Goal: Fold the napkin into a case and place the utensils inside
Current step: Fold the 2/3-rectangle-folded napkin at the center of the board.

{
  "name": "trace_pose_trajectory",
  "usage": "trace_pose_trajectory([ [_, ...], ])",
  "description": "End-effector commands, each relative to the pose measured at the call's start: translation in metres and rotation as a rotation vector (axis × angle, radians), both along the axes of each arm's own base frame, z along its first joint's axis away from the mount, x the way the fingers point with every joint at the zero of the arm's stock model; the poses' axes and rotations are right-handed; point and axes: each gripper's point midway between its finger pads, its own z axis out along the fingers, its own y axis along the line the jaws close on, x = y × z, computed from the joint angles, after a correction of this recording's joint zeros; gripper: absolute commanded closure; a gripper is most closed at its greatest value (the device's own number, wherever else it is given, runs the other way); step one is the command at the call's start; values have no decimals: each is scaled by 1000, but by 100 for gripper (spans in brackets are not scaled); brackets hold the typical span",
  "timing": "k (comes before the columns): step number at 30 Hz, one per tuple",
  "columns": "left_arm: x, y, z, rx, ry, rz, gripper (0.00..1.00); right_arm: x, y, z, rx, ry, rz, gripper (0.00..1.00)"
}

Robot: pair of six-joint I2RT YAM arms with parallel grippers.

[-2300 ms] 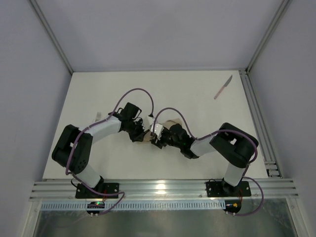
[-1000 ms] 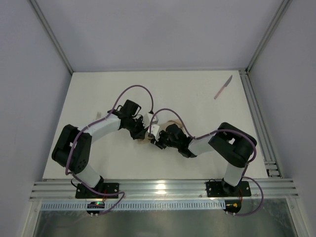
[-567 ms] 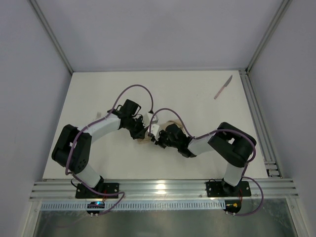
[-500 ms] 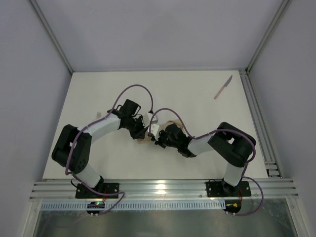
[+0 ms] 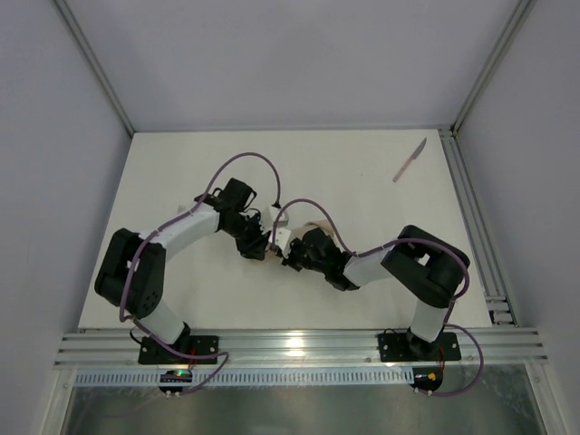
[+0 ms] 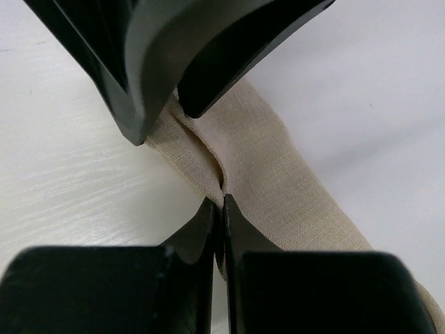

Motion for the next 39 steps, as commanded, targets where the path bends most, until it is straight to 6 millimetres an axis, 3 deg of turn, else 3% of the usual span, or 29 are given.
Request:
trace_pose_trajectory([
  [1, -7, -7, 43, -130, 16, -78, 60, 10, 4, 20, 48, -38, -24, 96],
  [4, 6, 6, 63, -176, -10, -47, 59, 10, 3, 20, 48, -49, -24, 96],
  [5, 22, 22, 67, -146, -73, 8, 56, 12, 2, 24, 55, -64, -27, 96],
  [6, 45, 21, 70, -155, -178, 27, 54, 11, 1, 23, 53, -68, -26, 96],
  [9, 57, 15, 58, -192, -263, 28, 46, 12, 3, 27, 65, -87, -20, 96],
  [14, 77, 8, 37, -186, -363, -29, 45, 14, 6, 30, 82, -96, -20, 96],
  [19, 63, 1, 8, -160, -375, -204, 45, 14, 6, 26, 86, -93, -25, 96],
  [29, 39, 4, -14, -106, -370, -357, 38, 18, 9, 30, 131, -76, -54, 96],
  [35, 34, 1, -8, -127, -336, -351, 37, 22, 1, 40, 202, -64, -89, 96],
  [39, 43, -6, 24, -269, -272, -261, 38, 22, -2, 42, 222, -67, -84, 96],
])
